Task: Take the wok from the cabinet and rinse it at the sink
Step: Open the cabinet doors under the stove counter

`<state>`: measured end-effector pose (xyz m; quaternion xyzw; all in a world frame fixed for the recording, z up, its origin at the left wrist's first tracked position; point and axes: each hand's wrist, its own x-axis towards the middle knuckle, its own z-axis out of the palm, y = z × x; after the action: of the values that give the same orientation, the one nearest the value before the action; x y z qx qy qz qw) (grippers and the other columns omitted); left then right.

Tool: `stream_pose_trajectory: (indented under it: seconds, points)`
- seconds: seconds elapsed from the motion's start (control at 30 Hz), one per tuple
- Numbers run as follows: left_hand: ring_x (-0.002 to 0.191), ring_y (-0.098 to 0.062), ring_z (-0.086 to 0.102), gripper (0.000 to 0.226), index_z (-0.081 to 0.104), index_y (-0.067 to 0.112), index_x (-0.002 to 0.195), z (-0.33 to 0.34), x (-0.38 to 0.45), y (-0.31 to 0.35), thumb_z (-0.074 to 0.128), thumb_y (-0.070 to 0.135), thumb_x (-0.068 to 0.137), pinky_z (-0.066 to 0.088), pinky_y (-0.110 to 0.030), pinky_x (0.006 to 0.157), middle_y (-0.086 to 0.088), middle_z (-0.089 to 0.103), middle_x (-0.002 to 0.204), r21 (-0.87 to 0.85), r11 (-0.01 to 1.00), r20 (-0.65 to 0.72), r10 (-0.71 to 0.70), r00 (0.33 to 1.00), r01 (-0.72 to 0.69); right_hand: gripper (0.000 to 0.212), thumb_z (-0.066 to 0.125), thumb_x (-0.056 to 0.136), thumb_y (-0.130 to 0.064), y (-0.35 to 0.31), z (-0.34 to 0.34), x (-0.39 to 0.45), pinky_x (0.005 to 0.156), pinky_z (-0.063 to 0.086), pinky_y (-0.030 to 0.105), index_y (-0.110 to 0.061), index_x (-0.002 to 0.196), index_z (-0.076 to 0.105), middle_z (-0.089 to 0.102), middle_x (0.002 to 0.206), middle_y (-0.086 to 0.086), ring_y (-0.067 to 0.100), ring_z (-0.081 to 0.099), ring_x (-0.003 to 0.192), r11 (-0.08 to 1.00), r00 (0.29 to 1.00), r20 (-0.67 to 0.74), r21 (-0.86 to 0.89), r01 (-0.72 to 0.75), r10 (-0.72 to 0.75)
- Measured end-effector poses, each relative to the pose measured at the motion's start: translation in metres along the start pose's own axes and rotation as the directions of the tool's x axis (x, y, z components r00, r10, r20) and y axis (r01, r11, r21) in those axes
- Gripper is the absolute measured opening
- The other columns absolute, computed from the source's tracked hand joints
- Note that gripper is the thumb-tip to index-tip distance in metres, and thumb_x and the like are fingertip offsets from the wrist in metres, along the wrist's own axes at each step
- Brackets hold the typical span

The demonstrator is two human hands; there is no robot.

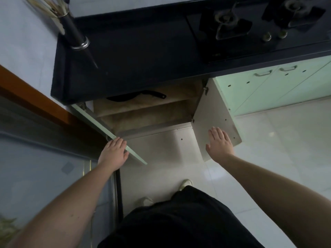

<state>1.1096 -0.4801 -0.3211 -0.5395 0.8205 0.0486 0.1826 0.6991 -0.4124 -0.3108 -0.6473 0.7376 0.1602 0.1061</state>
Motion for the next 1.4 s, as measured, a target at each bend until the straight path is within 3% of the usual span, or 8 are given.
stream_pose_trajectory:
  seconds: [0.23,0.43,0.57,1.07,1.23,1.4]
  points:
    - [0.144,-0.024,0.027,0.053,0.04,0.007,0.143,0.02,-0.062,-0.038,0.041,0.036,0.099,0.02,-0.038,0.118,-0.012,0.036,0.153,-0.043,0.999,0.019,-0.007,1.0,0.008,0.066,0.028,0.1,-0.042,-0.115,-0.013,-0.009,0.122,0.006,0.038,-0.009,0.154,0.01,0.012,0.162,0.009,0.024,0.006,0.149,0.982,0.978,-0.095,0.009,0.187,-0.185]
    - [0.15,-0.022,-0.003,0.064,0.001,0.008,0.153,0.052,-0.114,-0.071,0.02,0.042,0.102,0.005,-0.039,0.122,-0.008,-0.003,0.162,0.012,0.992,0.116,-0.128,0.985,0.128,0.067,0.028,0.1,-0.042,-0.194,-0.017,-0.017,0.122,0.006,0.039,-0.009,0.155,0.009,0.012,0.162,0.01,0.025,0.006,0.149,0.954,0.95,-0.108,0.028,0.298,-0.294]
    - [0.149,-0.021,-0.01,0.062,-0.005,0.008,0.152,0.061,-0.132,-0.091,0.013,0.04,0.103,0.001,-0.039,0.122,-0.008,-0.011,0.161,0.01,0.982,0.135,-0.188,0.973,0.188,0.067,0.025,0.101,-0.045,-0.224,-0.024,-0.016,0.122,0.007,0.039,-0.01,0.155,0.006,0.007,0.163,0.008,0.023,0.002,0.15,0.945,0.94,-0.101,-0.001,0.327,-0.326]
    - [0.149,-0.023,-0.009,0.068,-0.003,0.01,0.154,0.082,-0.164,-0.137,0.023,0.042,0.1,0.002,-0.041,0.121,-0.006,-0.014,0.162,-0.031,0.945,0.153,-0.319,0.935,0.327,0.07,0.021,0.1,-0.049,-0.26,-0.03,-0.022,0.122,0.006,0.037,-0.011,0.155,-0.002,0.006,0.163,0.007,0.022,0.001,0.15,0.938,0.934,-0.083,-0.062,0.342,-0.346]
    - [0.15,-0.027,-0.004,0.066,0.006,0.009,0.154,0.074,-0.15,-0.118,0.028,0.039,0.099,0.008,-0.045,0.122,-0.012,0.001,0.163,-0.11,0.916,0.129,-0.372,0.919,0.386,0.07,0.024,0.1,-0.049,-0.253,-0.036,-0.023,0.121,0.006,0.036,-0.011,0.155,0.002,0.008,0.163,0.007,0.022,0.003,0.15,0.948,0.942,-0.108,-0.028,0.316,-0.317]
    - [0.15,-0.026,-0.002,0.066,0.009,0.013,0.154,0.047,-0.113,-0.098,0.029,0.041,0.099,0.009,-0.043,0.121,-0.01,0.002,0.163,-0.122,0.946,0.057,-0.297,0.953,0.302,0.069,0.026,0.1,-0.048,-0.241,-0.049,-0.02,0.121,0.004,0.037,-0.01,0.155,0.008,0.012,0.162,0.009,0.023,0.004,0.15,0.96,0.942,-0.202,0.025,0.278,-0.267]
